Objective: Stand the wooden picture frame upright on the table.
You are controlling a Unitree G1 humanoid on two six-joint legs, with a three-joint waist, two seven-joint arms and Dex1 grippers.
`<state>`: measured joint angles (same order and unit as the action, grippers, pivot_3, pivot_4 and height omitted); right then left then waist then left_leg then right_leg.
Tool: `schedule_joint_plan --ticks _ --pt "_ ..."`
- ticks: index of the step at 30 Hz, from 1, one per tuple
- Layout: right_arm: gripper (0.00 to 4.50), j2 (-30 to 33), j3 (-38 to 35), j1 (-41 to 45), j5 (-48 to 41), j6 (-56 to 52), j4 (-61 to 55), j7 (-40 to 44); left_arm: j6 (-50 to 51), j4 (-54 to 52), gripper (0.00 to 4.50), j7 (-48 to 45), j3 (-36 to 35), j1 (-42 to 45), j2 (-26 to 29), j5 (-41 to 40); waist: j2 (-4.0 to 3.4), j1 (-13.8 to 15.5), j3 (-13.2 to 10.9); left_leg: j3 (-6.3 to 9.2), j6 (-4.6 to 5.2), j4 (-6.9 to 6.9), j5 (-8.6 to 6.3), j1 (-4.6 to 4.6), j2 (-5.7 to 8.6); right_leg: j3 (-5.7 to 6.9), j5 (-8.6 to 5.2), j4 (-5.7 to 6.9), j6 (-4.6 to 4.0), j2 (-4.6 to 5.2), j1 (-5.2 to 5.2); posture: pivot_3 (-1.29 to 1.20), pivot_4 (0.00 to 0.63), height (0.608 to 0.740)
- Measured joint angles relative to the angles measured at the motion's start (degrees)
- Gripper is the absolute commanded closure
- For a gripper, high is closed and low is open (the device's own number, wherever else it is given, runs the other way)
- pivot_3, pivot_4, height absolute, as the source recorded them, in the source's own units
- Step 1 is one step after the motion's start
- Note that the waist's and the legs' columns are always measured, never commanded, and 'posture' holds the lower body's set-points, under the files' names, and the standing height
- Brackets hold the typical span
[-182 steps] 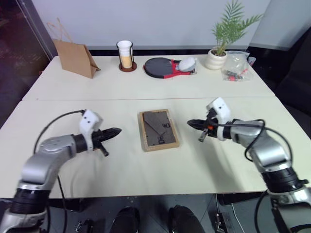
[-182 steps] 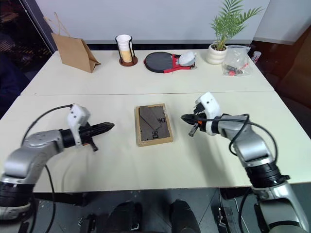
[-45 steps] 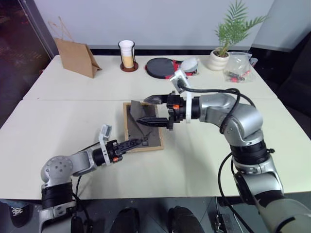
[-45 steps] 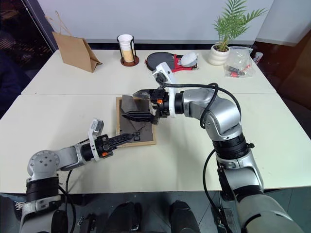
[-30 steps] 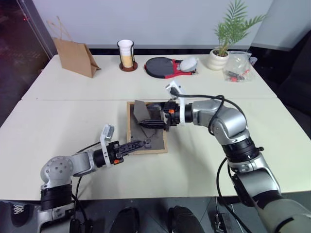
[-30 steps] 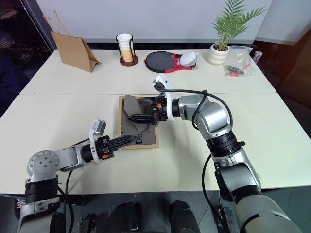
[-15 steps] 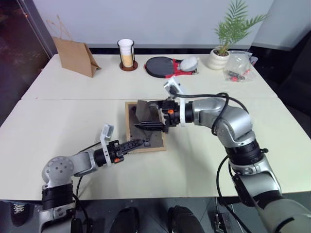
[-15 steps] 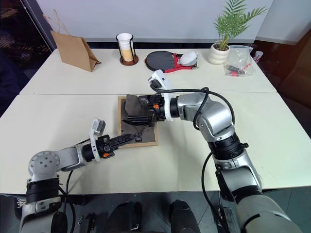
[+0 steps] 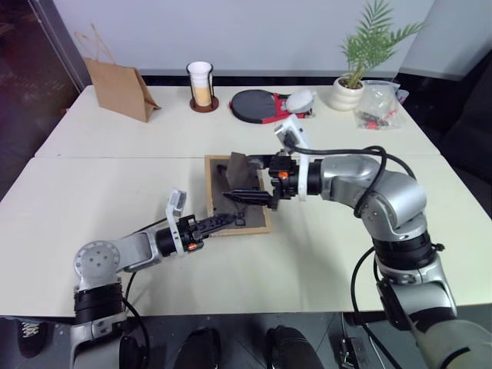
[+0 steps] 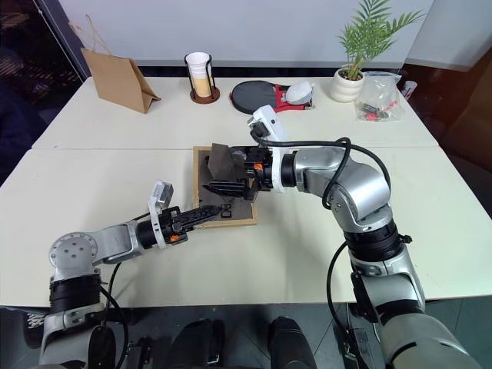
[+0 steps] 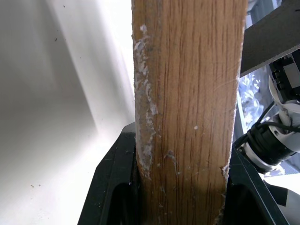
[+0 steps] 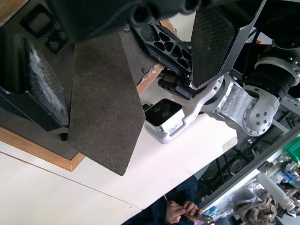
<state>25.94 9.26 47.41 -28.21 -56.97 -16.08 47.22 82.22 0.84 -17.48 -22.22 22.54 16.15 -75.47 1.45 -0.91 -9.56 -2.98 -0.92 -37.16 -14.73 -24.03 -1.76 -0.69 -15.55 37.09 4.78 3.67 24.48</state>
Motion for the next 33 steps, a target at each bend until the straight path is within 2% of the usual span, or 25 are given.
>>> schedule_joint_plan --ticks 5,13,15,18,21,24,27,29,33 --pt "0.05 5.1 3.51 0.0 3.25 4.49 0.66 1.72 -0.19 -2.34 3.42 3.03 0.2 0.39 0.37 -6.16 0.0 0.09 0.0 0.0 0.01 -0.02 0.0 -0.02 0.03 0.0 0.0 -0.01 0.0 -0.01 0.0 0.0 0.15 0.74" --pt "0.05 18.88 -0.09 -1.29 4.17 8.4 -0.86 7.34 -1.83 -4.0 3.42 7.28 1.41 -3.0 5.12 -14.44 0.01 0.19 -0.01 0.01 0.02 -0.07 0.0 -0.04 0.02 0.01 0.0 -0.02 0.0 -0.06 -0.01 0.0 0.15 0.74" --pt "0.05 21.35 -0.41 -1.93 6.6 13.42 -1.3 8.3 -2.72 -4.02 3.42 8.01 2.32 -3.32 6.05 -16.11 0.01 0.13 -0.01 0.0 0.02 -0.09 0.0 -0.03 0.02 0.0 -0.01 -0.02 0.0 -0.09 -0.02 0.0 0.15 0.74" --pt "0.05 23.71 2.02 -2.96 17.43 31.24 1.4 7.03 -3.57 -4.03 3.42 9.03 4.25 -3.67 7.56 -19.35 0.01 -0.07 -0.01 -0.05 0.03 -0.14 0.01 -0.01 0.01 -0.03 -0.01 -0.01 0.0 -0.16 -0.04 0.0 0.15 0.74" --pt "0.05 22.1 6.16 -3.12 29.71 53.23 9.33 1.47 -5.36 -3.38 3.42 10.4 6.27 -3.66 8.56 -23.02 0.01 -0.13 -0.01 -0.08 0.0 -0.18 0.03 0.02 0.0 -0.06 0.0 0.04 0.03 -0.33 -0.05 0.0 0.15 0.74" --pt "0.05 20.11 11.72 -2.08 44.54 77.05 20.91 -9.13 -7.57 -1.9 3.42 12.2 8.21 -3.36 9.51 -26.76 0.02 -0.07 -0.02 -0.09 -0.06 -0.19 0.07 0.01 0.0 -0.08 0.0 0.04 0.04 -0.39 -0.04 0.0 0.15 0.74" --pt "0.05 17.55 14.94 0.3 56.8 93.68 31.94 -21.25 -9.72 -1.37 3.42 14.13 10.24 -3.29 11.05 -30.31 0.03 -0.04 -0.02 -0.09 -0.5 -0.19 0.32 0.01 -0.02 -0.1 0.0 0.04 0.04 -0.39 -0.04 0.0 0.15 0.74" --pt "0.05 16.78 15.32 1.22 60.23 97.59 34.44 -25.2 -10.45 -1.34 3.42 14.55 10.74 -3.37 11.29 -31.6 0.03 0.02 -0.03 -0.07 -0.53 -0.19 0.34 0.01 -0.04 -0.09 0.0 0.04 0.04 -0.41 -0.04 0.0 0.15 0.74" --pt "0.05 13.4 16.86 5.56 70.88 105.11 42.46 -38.42 -12.13 -1.54 3.42 15.52 12.55 -4.18 12.87 -34.92 0.03 -0.13 -0.03 -0.06 -0.61 -0.19 0.39 0.04 -0.07 -0.11 0.0 0.1 0.03 -0.43 -0.04 0.0 0.15 0.74"
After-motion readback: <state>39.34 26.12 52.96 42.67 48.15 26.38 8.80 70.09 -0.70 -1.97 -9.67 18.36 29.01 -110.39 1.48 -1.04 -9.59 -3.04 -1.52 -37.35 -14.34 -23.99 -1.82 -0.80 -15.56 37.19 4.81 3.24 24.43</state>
